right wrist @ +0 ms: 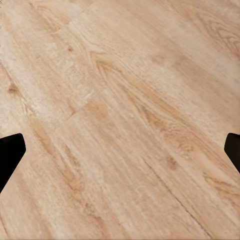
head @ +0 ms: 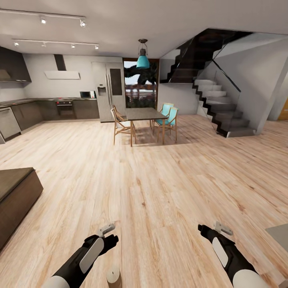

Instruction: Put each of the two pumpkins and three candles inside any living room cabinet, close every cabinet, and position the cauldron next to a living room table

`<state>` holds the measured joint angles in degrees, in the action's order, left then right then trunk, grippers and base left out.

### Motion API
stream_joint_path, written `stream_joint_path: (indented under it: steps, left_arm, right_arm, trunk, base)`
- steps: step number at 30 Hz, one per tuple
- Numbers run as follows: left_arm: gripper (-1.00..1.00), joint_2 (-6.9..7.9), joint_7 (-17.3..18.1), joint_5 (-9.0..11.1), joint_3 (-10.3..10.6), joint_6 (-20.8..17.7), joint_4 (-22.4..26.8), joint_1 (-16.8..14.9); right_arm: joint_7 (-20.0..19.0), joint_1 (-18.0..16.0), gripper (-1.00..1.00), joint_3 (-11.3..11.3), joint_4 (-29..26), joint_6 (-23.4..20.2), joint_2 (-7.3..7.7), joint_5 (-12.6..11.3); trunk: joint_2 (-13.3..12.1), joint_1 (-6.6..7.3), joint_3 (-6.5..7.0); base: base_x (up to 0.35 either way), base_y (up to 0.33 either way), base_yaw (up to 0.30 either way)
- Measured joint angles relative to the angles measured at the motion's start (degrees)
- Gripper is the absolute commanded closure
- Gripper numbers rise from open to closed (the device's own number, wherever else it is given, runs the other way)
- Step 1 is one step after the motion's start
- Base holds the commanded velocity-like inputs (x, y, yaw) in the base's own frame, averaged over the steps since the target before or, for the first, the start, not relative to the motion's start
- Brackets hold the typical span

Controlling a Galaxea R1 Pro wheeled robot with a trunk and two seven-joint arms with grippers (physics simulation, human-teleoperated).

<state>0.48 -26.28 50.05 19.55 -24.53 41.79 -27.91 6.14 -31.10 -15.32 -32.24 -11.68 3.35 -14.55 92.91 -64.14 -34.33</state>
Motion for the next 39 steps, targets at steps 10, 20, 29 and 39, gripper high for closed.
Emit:
stream_joint_path:
  steps: [10, 20, 29, 39]
  left_arm:
    - [-1.00, 0.09, -0.02, -0.06, -0.05, -0.02, 0.02, 0.00]
    - [-1.00, 0.21, -1.74, 0.07, -0.16, -0.79, -0.42, -1.94]
    - [-1.00, 0.11, -5.36, 0.33, -0.11, -0.97, -0.44, -2.62]
    - [-1.00, -0.03, -5.28, 0.10, 0.49, -0.28, -0.57, -2.64]
  right_arm:
    - [0.14, 0.01, -1.00, 1.55, -21.76, -27.20, -0.15, -0.13]
    - [-0.09, 0.02, -1.00, 5.37, -28.83, -32.55, -0.10, -0.12]
    - [-0.17, 0.02, -1.00, 5.50, -31.60, -32.67, 0.03, -0.58]
    - [-0.21, 0.02, -1.00, 5.78, -39.70, -32.78, -0.02, -0.58]
  trunk:
    - [4.01, -2.20, -1.79]
    - [8.02, -4.39, -3.59]
    - [11.63, -6.37, -5.21]
    - [15.64, -8.57, -7.00]
  base:
    - [0.000, 0.000, 0.000]
    - [0.000, 0.000, 0.000]
    - [0.000, 0.000, 0.000]
    - [0.000, 0.000, 0.000]
